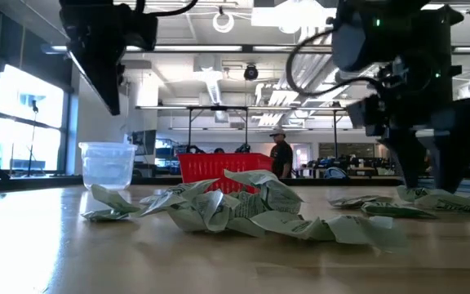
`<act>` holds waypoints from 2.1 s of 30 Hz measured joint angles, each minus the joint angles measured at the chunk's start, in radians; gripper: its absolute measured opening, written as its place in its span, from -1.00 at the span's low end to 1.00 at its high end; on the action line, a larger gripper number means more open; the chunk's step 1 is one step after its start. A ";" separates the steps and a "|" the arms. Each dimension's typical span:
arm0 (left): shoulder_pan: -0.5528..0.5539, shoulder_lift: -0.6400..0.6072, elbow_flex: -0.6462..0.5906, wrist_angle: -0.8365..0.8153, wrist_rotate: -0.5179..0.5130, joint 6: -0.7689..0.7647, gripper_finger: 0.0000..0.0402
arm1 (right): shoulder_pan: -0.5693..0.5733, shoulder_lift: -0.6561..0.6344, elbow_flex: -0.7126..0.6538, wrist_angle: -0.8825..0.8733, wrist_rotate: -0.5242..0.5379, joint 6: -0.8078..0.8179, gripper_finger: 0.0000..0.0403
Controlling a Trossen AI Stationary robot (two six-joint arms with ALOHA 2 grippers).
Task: Pick and place Stevia / Truvia into bins
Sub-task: Put the stevia packet into the red basket
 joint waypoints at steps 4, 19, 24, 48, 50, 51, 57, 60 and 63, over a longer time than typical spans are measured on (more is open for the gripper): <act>-0.034 0.000 -0.017 -0.002 0.000 -0.054 -0.02 | -0.045 0.000 -0.020 0.043 -0.053 -0.015 0.24; -0.076 0.000 -0.020 -0.002 0.006 -0.142 -0.11 | -0.136 0.023 -0.019 0.125 -0.149 0.039 -0.74; -0.076 0.000 -0.020 -0.003 0.006 -0.140 -0.12 | -0.144 0.025 0.025 0.119 -0.142 0.158 -0.94; -0.076 -0.249 -0.020 -0.191 -0.124 -0.162 -0.22 | -0.287 0.204 0.524 0.328 -0.124 0.308 -0.95; -0.076 -0.261 -0.020 -0.220 -0.124 -0.180 -0.22 | -0.287 0.246 0.559 0.330 -0.133 0.287 -0.86; -0.076 -0.265 -0.020 -0.241 -0.124 -0.191 -0.22 | -0.286 0.264 0.578 0.318 -0.132 0.273 -0.79; -0.076 -0.280 -0.042 -0.260 -0.120 -0.241 -0.22 | -0.284 0.295 0.660 0.130 -0.063 0.231 -0.19; -0.076 -0.281 -0.079 -0.230 -0.085 -0.242 -0.22 | -0.258 0.283 0.696 0.057 0.007 0.176 0.13; -0.076 -0.282 -0.125 -0.178 -0.068 -0.232 -0.22 | -0.205 0.277 0.757 -0.058 0.063 0.113 0.36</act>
